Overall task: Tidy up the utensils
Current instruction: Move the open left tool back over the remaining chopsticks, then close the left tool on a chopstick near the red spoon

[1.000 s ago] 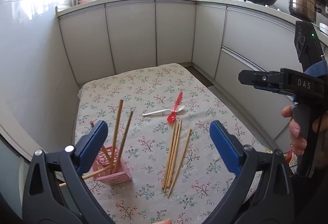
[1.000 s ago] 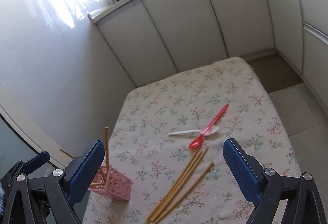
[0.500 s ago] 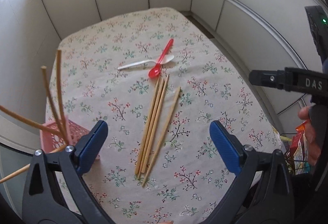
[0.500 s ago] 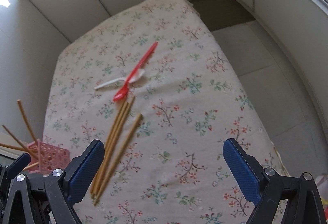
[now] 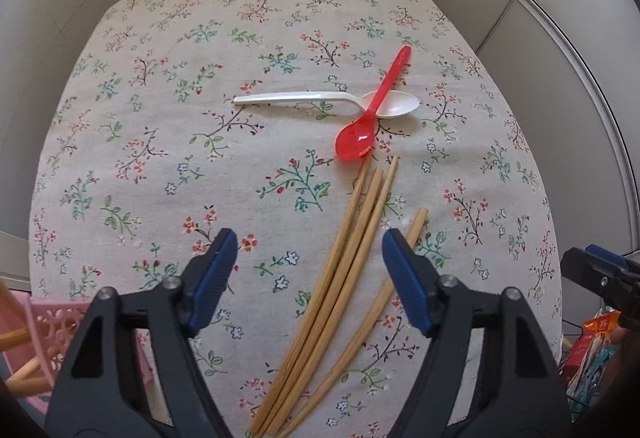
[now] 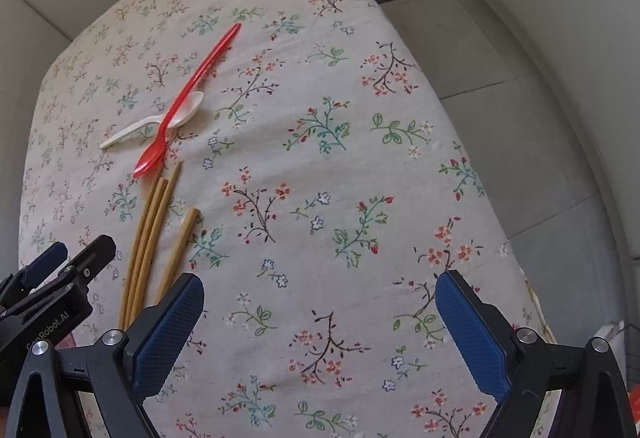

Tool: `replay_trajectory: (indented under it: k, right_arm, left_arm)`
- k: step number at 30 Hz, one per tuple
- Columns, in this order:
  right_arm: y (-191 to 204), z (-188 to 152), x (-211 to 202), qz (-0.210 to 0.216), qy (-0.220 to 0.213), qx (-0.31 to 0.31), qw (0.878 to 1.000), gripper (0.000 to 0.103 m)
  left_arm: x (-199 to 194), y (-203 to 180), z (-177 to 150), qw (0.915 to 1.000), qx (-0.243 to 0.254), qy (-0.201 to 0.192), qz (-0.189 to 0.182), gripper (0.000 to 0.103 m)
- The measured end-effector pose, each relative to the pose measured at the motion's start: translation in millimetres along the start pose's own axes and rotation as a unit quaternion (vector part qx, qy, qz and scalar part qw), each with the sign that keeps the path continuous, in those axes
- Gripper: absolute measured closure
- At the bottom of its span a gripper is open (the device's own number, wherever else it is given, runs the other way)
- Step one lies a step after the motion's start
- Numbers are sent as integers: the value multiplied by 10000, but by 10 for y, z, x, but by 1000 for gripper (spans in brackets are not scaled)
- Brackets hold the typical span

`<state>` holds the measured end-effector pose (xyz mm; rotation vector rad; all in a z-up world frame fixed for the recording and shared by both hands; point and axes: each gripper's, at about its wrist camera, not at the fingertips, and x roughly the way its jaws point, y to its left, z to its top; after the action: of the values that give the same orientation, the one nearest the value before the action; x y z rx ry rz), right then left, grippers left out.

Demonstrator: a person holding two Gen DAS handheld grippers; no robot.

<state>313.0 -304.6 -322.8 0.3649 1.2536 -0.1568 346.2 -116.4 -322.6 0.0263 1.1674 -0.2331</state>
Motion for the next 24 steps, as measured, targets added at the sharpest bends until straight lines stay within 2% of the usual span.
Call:
replay_trajectory:
  k: [6,10,14,17,21,24]
  right_arm:
    - [-68,106,261,45,330,379,9987,6]
    - [-49,129,383,76,471,469,9978,6]
    - [-9,123,459,55,552,481,9973,6]
    - [35,120,477,39,563,426,9975,6]
    - [84,113,488,57,573,382,9976,6]
    - [117,108,499,61,582,359,9976,6]
  left_arm:
    - [281,20,80,9989,-169,270,-334,58]
    - [318,-4,119,9988,-146,249,-405,62]
    - [328,32,146,9989,-211,216,-365,73]
    - [322,17,136,9989,-128,236,-373,73]
    - [339,-32,131,9978,-60,316,-581,73]
    - [340,-71,125,9987,47,239,-439,73]
